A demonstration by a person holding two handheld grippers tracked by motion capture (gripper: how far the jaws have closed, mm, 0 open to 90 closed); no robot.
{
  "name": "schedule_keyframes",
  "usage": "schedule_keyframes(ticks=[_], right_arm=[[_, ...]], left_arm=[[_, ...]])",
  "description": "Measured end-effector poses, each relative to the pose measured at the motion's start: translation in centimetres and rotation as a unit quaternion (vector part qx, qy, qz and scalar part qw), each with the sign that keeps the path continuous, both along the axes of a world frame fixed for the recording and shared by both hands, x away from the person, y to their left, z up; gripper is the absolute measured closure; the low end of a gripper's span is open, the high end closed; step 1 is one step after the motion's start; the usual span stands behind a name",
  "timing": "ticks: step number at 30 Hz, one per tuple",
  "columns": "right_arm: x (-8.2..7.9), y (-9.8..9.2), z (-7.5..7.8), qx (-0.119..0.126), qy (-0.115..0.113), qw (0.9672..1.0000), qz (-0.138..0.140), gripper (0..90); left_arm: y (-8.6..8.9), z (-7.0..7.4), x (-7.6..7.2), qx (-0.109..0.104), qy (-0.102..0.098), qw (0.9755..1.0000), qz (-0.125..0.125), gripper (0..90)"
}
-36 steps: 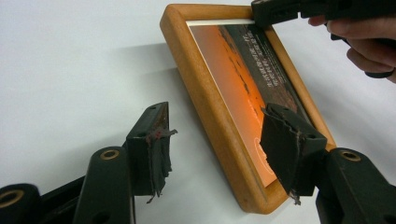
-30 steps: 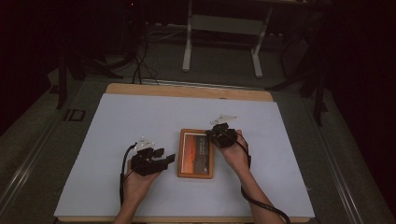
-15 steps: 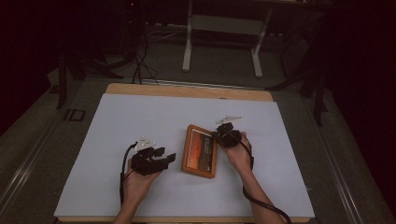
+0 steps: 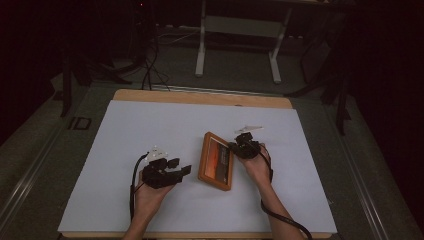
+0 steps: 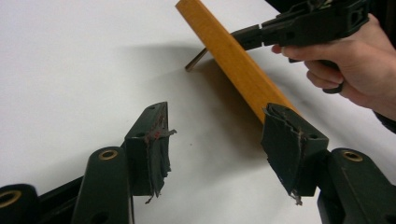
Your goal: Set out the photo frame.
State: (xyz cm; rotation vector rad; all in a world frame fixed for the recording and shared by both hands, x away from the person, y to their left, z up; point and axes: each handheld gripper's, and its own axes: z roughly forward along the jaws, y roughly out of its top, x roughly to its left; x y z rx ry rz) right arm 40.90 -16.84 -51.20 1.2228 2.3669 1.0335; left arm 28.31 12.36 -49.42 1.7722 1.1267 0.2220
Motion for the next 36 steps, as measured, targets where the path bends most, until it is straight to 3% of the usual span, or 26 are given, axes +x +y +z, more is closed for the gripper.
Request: schedule_keyframes(ticks=[12, 20, 24, 26, 32, 36], right_arm=[[-0.1, 0.0, 0.0, -0.002, -0.004, 1.0, 0.0, 90.0], [-0.1, 0.0, 0.0, -0.004, -0.006, 1.0, 0.002, 90.0], [-0.1, 0.0, -0.1, -0.004, -0.007, 1.0, 0.002, 90.0], [-0.2, 0.0, -0.1, -0.003, -0.008, 1.0, 0.002, 90.0], [-0.2, 0.0, -0.2, 0.0, -0.01, 0.9999, 0.001, 90.0], [-0.2, 0.0, -0.2, -0.001, -0.011, 0.9999, 0.002, 90.0]], left_arm=[[-2.2, -0.1, -0.1, -0.014, 0.015, 0.9992, -0.034, 31.3], [-4.1, -0.5, 0.2, -0.01, 0.029, 0.998, -0.056, 26.4], [-4.4, -0.8, 0.5, -0.01, 0.042, 0.9975, -0.056, 32.7], [-4.4, -0.8, 0.9, -0.024, 0.053, 0.997, -0.051, 36.4], [-4.9, -1.1, 1.8, -0.037, 0.078, 0.9948, -0.054, 44.7], [-5.6, -1.1, 1.9, -0.023, 0.079, 0.9947, -0.062, 47.5]])
